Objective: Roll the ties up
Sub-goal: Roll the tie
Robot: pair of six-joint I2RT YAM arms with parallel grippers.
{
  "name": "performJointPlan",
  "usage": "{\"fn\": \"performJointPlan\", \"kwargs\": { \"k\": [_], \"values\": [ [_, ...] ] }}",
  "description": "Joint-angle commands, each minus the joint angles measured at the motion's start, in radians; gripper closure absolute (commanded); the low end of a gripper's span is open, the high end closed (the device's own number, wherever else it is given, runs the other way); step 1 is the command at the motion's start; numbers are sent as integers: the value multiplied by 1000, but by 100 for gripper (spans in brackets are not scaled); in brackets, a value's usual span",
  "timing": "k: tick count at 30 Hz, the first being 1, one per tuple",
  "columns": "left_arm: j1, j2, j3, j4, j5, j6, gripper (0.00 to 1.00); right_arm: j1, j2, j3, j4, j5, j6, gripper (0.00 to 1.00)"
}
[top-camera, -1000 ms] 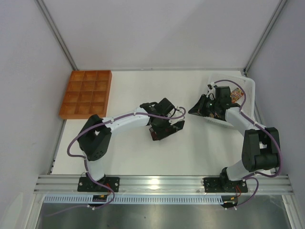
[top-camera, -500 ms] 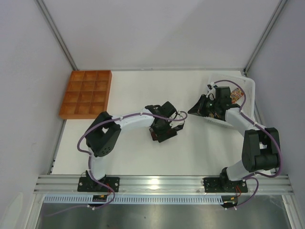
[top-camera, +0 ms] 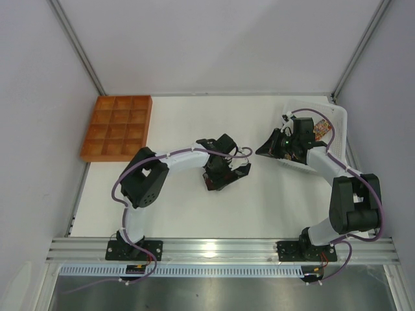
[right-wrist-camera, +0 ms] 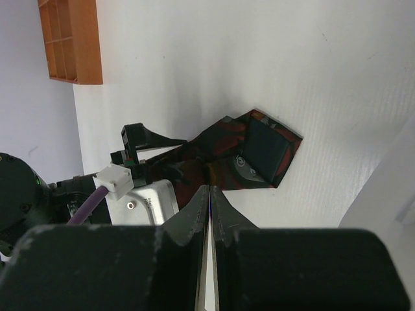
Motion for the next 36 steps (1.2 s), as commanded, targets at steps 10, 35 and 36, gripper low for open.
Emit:
{"fn": "performJointPlan", "kwargs": {
  "k": [10, 35, 36],
  "values": [
    [9, 43, 26, 3, 50, 28, 42, -3, -27, -9, 36, -23, 0, 93],
    [84, -445, -102, 191, 93, -122, 0, 20, -6, 42, -119, 87, -69, 92],
    [92, -485, -106, 196, 105, -130, 0, 31, -9, 50, -122, 84, -69, 92]
  ]
}}
